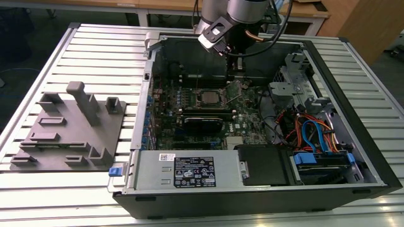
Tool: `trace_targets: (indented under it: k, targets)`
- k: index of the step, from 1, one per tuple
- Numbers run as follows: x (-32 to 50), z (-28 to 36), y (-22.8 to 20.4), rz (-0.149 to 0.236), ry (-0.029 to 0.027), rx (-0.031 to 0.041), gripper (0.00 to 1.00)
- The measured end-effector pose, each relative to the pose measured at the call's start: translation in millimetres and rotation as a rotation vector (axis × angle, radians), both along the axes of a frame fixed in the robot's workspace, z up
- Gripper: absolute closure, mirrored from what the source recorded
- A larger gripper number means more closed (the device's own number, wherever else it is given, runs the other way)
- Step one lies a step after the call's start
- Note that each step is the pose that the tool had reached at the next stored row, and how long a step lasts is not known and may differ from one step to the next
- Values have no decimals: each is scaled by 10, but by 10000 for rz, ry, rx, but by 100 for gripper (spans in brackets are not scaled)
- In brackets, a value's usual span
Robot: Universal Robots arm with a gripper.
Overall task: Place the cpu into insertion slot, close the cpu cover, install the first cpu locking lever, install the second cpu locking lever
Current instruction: 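Close the cpu cover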
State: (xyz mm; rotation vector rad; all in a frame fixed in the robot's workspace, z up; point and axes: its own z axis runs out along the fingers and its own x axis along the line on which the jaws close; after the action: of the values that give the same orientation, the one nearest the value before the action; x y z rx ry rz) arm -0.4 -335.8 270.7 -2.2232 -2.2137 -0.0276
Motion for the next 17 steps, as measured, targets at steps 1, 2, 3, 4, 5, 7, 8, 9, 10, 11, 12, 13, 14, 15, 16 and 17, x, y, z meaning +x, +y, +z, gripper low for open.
trace_targets:
  k: [1, 2, 3, 4, 5, 7, 8, 9, 10, 11, 12, 13, 14, 15, 16, 17]
  targets:
    - [1, 0, 0, -2, 0, 0, 90]
    - [3, 0, 0, -1, 0, 1, 90]
    - [13, 0, 0, -2, 0, 0, 90]
    - [23, 0, 0, -2, 0, 0, 90]
    - [25, 0, 0, -1, 0, 0, 90]
    - [29, 0, 0, -2, 0, 0, 90]
    - [31, 0, 0, -1, 0, 0, 90]
    - [33, 0, 0, -2, 0, 0, 90]
    - [36, 0, 0, -2, 0, 0, 90]
    - [39, 0, 0, -2, 0, 0, 90]
    - [41, 0, 0, -2, 0, 0, 90]
    - [41, 0, 0, -3, 0, 0, 90]
    - [42, 0, 0, -2, 0, 0, 90]
    - [42, 0, 0, -2, 0, 0, 90]
    - [42, 0, 0, -2, 0, 0, 90]
    - [42, 0, 0, -2, 0, 0, 90]
